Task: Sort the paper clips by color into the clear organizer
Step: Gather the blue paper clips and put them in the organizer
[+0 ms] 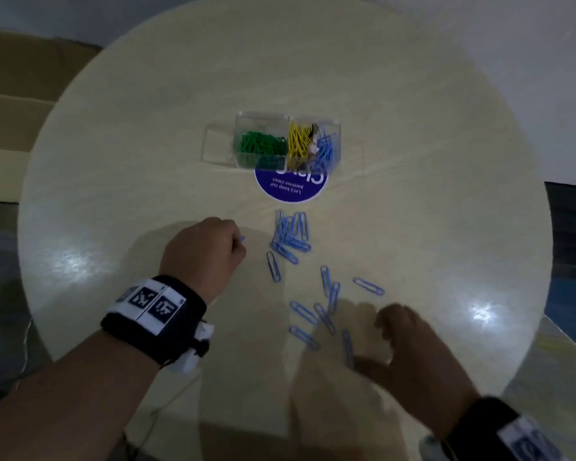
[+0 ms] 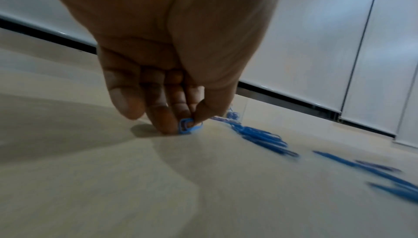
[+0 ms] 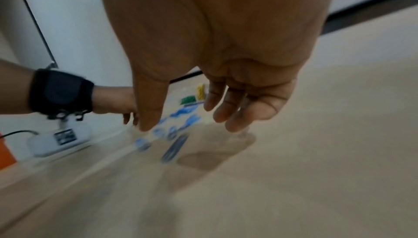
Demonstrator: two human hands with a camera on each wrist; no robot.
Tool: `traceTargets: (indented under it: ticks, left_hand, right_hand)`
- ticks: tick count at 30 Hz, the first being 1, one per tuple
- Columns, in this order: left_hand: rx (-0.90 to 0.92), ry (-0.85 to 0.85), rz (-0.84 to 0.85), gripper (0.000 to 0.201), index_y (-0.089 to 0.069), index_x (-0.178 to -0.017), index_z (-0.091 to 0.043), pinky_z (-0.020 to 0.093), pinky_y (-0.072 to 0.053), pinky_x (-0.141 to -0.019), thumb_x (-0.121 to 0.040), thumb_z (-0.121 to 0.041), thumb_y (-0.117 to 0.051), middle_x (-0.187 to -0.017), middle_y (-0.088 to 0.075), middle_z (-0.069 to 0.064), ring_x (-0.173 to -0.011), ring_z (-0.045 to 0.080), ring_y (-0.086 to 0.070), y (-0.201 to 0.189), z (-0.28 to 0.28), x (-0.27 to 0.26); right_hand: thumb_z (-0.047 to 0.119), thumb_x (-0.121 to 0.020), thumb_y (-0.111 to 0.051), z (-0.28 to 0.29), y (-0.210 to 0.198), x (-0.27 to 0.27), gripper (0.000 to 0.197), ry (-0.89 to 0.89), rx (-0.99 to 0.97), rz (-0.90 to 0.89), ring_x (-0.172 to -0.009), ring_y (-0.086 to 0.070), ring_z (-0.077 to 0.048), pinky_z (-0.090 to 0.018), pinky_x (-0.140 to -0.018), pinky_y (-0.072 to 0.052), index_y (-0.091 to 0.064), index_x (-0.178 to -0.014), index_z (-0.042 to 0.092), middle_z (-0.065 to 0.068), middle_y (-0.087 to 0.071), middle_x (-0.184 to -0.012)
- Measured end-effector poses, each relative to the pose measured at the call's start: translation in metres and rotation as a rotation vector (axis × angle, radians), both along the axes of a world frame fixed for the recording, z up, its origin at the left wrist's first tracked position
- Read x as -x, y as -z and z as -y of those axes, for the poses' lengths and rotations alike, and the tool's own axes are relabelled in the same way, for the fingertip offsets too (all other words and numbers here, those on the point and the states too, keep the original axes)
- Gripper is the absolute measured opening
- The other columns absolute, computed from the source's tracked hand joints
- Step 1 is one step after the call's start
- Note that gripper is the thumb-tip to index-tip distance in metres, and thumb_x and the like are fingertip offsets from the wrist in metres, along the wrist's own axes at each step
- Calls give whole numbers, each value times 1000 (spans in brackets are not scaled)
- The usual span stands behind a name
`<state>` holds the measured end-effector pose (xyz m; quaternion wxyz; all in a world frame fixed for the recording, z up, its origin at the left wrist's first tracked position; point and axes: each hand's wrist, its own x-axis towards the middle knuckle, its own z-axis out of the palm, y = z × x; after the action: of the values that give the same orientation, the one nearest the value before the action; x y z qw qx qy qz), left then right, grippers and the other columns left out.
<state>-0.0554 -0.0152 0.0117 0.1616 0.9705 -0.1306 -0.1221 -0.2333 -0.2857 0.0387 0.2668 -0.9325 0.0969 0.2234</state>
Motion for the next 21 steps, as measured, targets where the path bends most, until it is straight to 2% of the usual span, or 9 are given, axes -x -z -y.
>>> traceTargets:
  ticks: [1,3,6,8,10,12,15,18,21]
  left_hand:
    - [-7,1,-1,7,-65,-83,-20,37,-50,-64,-82,-27,-63,-83,-65,7,-77,34,-62,0,-3,11]
    - [-5,2,-18,5,-63,-82,-22,36,-49,-63,-82,-27,-64,-81,-64,5,-76,33,-62,0,-5,32]
    - [52,1,-41,5,-66,-81,-20,36,-49,-67,-79,-24,-68,-79,-66,6,-78,33,-64,-1,1,52]
    - [120,-6,-58,7,-67,-81,-19,37,-52,-70,-78,-25,-66,-79,-69,6,-79,32,-65,1,8,57]
    - [202,-53,-105,9,-67,-81,-20,39,-54,-70,-78,-28,-64,-78,-71,4,-75,30,-67,5,11,57]
    - [249,-118,-151,7,-68,-82,-21,39,-55,-70,-80,-27,-65,-75,-72,4,-71,28,-68,6,12,54]
    - [178,-118,-78,8,-70,-85,-20,37,-54,-74,-82,-27,-67,-81,-73,6,-81,29,-68,2,10,52]
    - [130,-63,-27,8,-69,-86,-17,37,-50,-73,-82,-24,-66,-85,-68,8,-83,33,-64,-2,13,59]
    - [151,6,59,4,-65,-86,-16,38,-49,-66,-84,-20,-64,-82,-59,6,-75,33,-61,-4,18,59]
  right_hand:
    - [57,-61,-73,-7,3,14,45,-40,-1,-22,-74,-51,-12,-25,-65,-38,-48,-86,30,13,-47,-81]
    - [43,-71,-67,-19,13,23,27,-115,34,6,-73,-57,-20,-29,-63,-39,-49,-81,27,8,-51,-77]
    - [25,-81,-55,-35,25,-2,8,-116,79,122,-72,-59,-34,-35,-59,-43,-53,-76,19,-6,-57,-76]
    - [21,-86,-52,-47,29,-31,12,-123,91,193,-74,-60,-39,-39,-61,-46,-58,-78,13,-15,-60,-79]
    - [19,-87,-54,-54,28,-58,13,-136,49,223,-79,-60,-39,-41,-68,-47,-64,-85,11,-18,-61,-85]
    - [22,-82,-58,-47,22,-75,16,-80,5,281,-81,-60,-38,-40,-72,-49,-68,-90,14,-15,-62,-86]
    - [31,-71,-63,-16,14,-72,30,97,74,392,-85,-59,-37,-40,-81,-48,-68,-97,16,-12,-61,-91]
    - [35,-65,-75,1,22,-56,46,154,165,232,-90,-57,-39,-41,-87,-47,-64,-104,13,-14,-58,-99]
    - [24,-69,-68,-2,36,-54,23,57,134,236,-83,-58,-38,-41,-75,-51,-64,-90,15,-12,-59,-88]
